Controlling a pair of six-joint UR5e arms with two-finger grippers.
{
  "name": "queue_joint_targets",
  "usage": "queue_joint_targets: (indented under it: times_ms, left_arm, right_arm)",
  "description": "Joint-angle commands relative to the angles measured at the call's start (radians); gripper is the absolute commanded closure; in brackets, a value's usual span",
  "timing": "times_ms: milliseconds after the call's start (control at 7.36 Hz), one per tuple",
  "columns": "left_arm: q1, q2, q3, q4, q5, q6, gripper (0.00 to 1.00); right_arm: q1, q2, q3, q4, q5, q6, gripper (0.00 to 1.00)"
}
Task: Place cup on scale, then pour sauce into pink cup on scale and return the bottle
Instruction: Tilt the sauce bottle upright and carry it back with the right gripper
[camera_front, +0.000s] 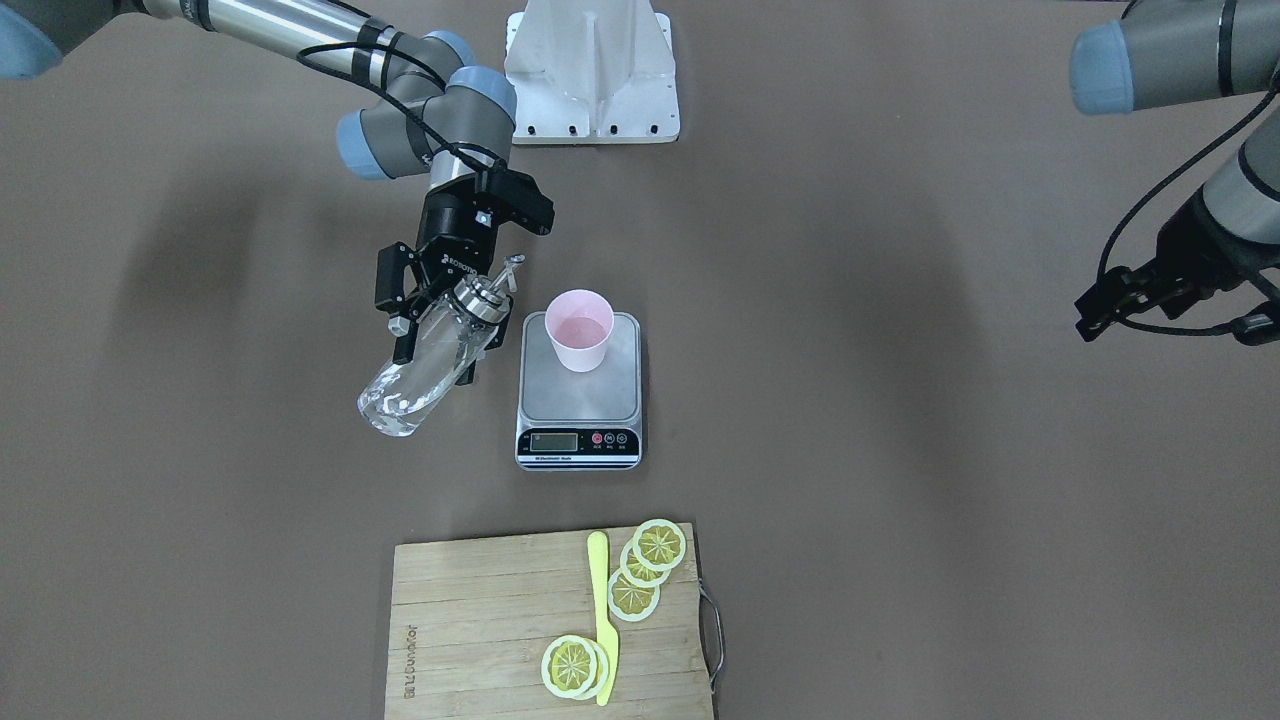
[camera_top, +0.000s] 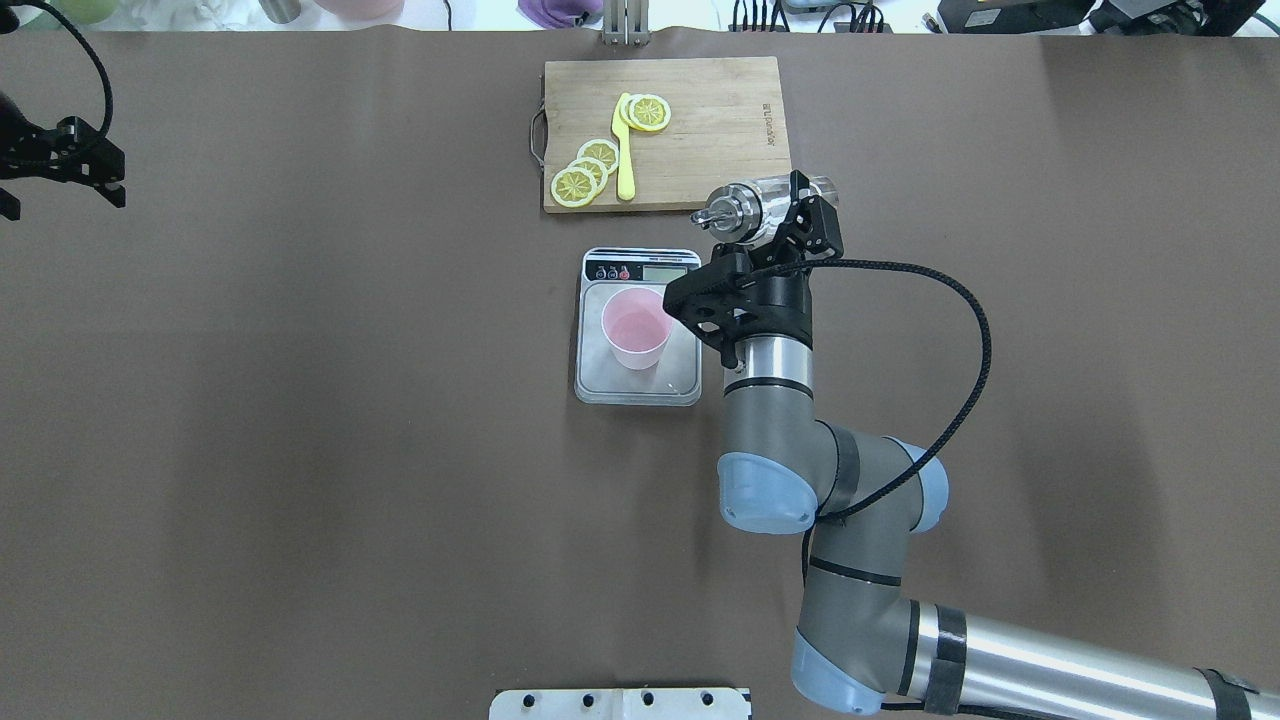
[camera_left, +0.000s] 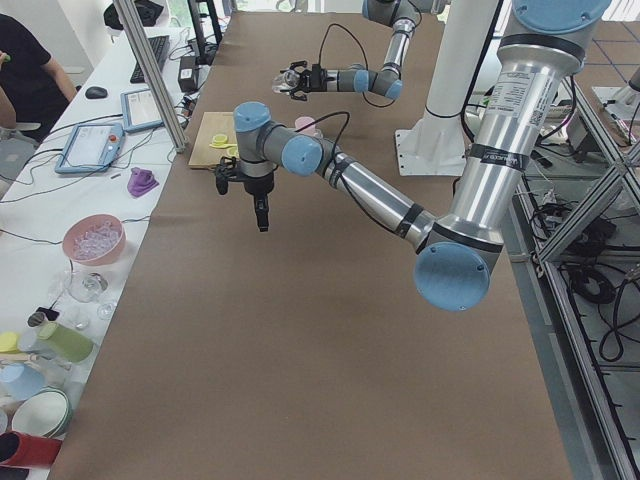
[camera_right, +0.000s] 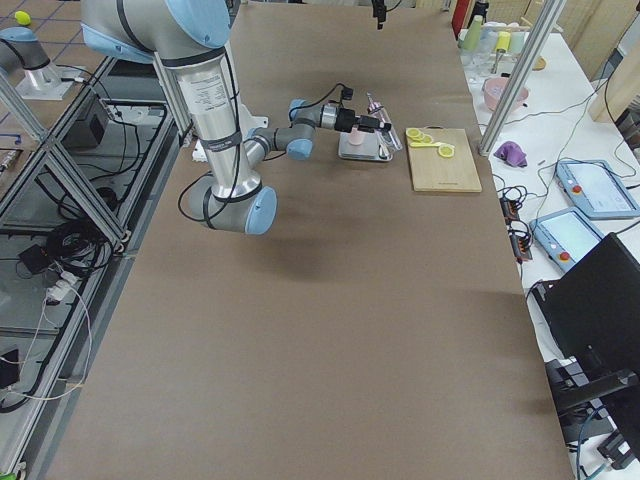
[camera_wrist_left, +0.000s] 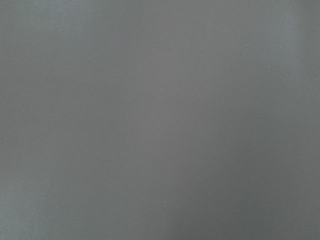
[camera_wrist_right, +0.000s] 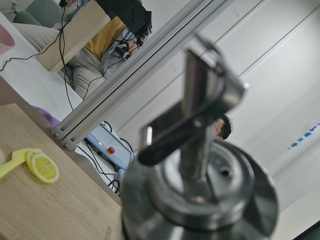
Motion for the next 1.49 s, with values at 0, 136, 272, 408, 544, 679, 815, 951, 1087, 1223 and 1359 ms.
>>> queue_joint_targets:
  times_ms: [0,136,272,408,544,679,815,951,1087,1223,1359]
  left_arm:
    - [0.0,-0.004,0.009,-0.001,0.001,0.0,0.02]
    - [0.0,-0.005,0.004,-0.001,0.001,-0.001,0.02]
    - [-0.006,-0.007,0.006,0.001,0.001,-0.001,0.02]
    - [-0.014,-0.012,0.003,-0.001,0.001,-0.003,0.02]
    - [-0.014,-0.013,-0.01,0.001,0.001,-0.014,0.02]
    - [-0.014,-0.015,-0.013,0.001,0.001,-0.017,0.02]
    - [-0.014,-0.016,-0.022,0.001,0.001,-0.018,0.02]
    - [-0.014,-0.016,-0.033,0.004,0.003,-0.02,0.02]
    - [-0.014,-0.021,-0.04,0.004,0.003,-0.023,0.02]
    - [-0.014,-0.021,-0.043,0.004,0.003,-0.023,0.02]
    - [-0.014,-0.021,-0.047,0.004,0.003,-0.023,0.02]
  right_arm:
    - [0.056,-0.064,0.101,0.017,0.14,0.143,1.0]
    - [0.097,-0.101,0.141,0.017,0.215,0.181,1.0]
    - [0.123,-0.127,0.15,0.016,0.248,0.222,1.0]
    - [0.151,-0.184,0.152,0.016,0.32,0.326,1.0]
    - [0.2,-0.197,0.16,0.017,0.413,0.412,1.0]
    - [0.252,-0.221,0.178,0.019,0.484,0.437,1.0]
    - [0.301,-0.285,0.196,0.017,0.573,0.462,1.0]
    - [0.365,-0.328,0.206,0.019,0.671,0.549,1.0]
    - [0.424,-0.37,0.215,0.02,0.749,0.591,1.0]
    - [0.453,-0.408,0.233,0.02,0.78,0.626,1.0]
    - [0.456,-0.428,0.232,0.019,0.781,0.704,1.0]
